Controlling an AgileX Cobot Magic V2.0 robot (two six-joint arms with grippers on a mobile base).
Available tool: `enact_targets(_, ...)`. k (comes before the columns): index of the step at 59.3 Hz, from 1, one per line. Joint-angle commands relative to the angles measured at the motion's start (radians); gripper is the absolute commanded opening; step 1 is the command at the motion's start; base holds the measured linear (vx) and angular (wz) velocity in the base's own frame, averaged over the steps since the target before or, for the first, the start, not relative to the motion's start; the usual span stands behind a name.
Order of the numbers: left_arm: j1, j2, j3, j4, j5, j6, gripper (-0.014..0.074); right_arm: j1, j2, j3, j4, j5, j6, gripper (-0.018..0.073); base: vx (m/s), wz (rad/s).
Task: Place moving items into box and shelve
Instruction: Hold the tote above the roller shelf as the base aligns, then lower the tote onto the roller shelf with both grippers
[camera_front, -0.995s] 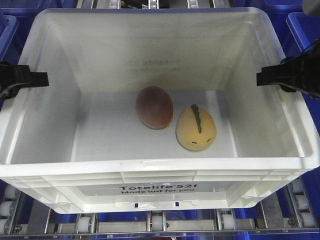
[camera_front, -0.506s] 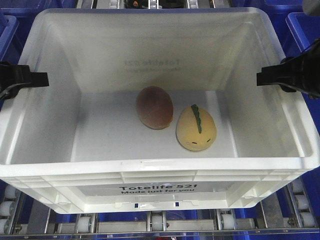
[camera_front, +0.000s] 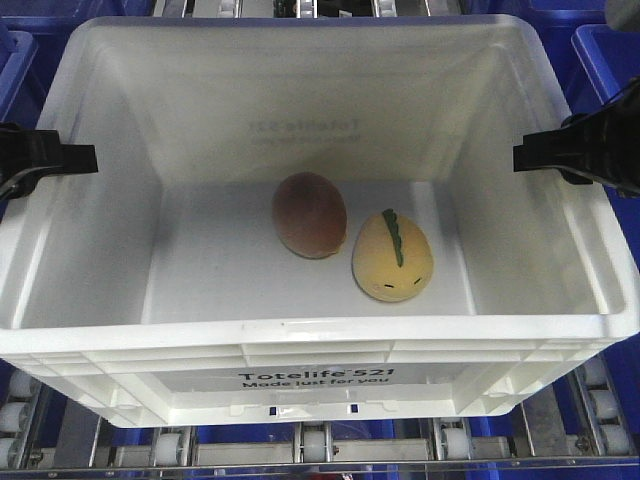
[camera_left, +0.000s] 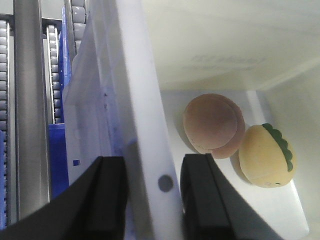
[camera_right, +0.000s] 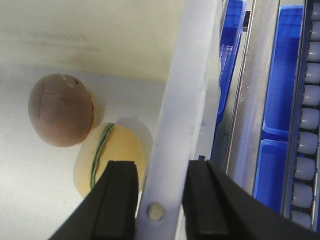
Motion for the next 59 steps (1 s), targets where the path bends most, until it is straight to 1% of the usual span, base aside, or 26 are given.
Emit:
enact_targets(1,-0.01,-0.026,-0.045,-0.082,-0.123,0.01,-0.0003,0.001,-0.029,-0.044,0.078,-0.115,-0.016,-0.0004,0.0,0.0)
enact_targets(11,-0.01,-0.024,-0.045,-0.074,-0.139,0.01,-0.0003,0.001,-0.023,-0.044,0.065,-0.129,-0.016,-0.0004,0.0,0.0)
enact_targets(19,-0.01,-0.008,-0.045,-0.049,-0.178,0.01,-0.0003,0.001,0.0,-0.044,0.035,-0.126,-0.016,-0.0004,0.0,0.0)
enact_targets(29,-0.01,0.066,-0.045,-0.051,-0.184,0.01,-0.0003,0.001,0.04,-0.044,0.028,-0.124,-0.016,-0.0004,0.0,0.0)
enact_targets(37,-0.01,0.137,-0.045,-0.051,-0.184,0.01,-0.0003,0.001,0.074,-0.044,-0.013,-0.125,-0.016,-0.0004,0.0,0.0)
enact_targets(47,-0.01,0.204,-0.045,-0.051,-0.217,0.01,0.0002,0.001,0.114,-0.044,-0.019,-0.129,-0.016,0.0,0.0,0.0)
enact_targets(52,-0.01,0.217,-0.045,-0.051,-0.228,0.01,0.0013,0.001,0.129,-0.044,-0.034,-0.14,-0.018,0.0017,0.0,0.0)
enact_targets(56,-0.01,0.219,-0.045,-0.05,-0.235,0.029,0.003,0.001,0.134,-0.044,-0.063,-0.163,-0.02,0.0038,0.0,0.0)
enact_targets(59,-0.01,0.219,-0.045,-0.05,-0.237,0.074,0.0056,0.001,0.137,-0.044,-0.072,-0.187,-0.02,0.0057,0.0,0.0)
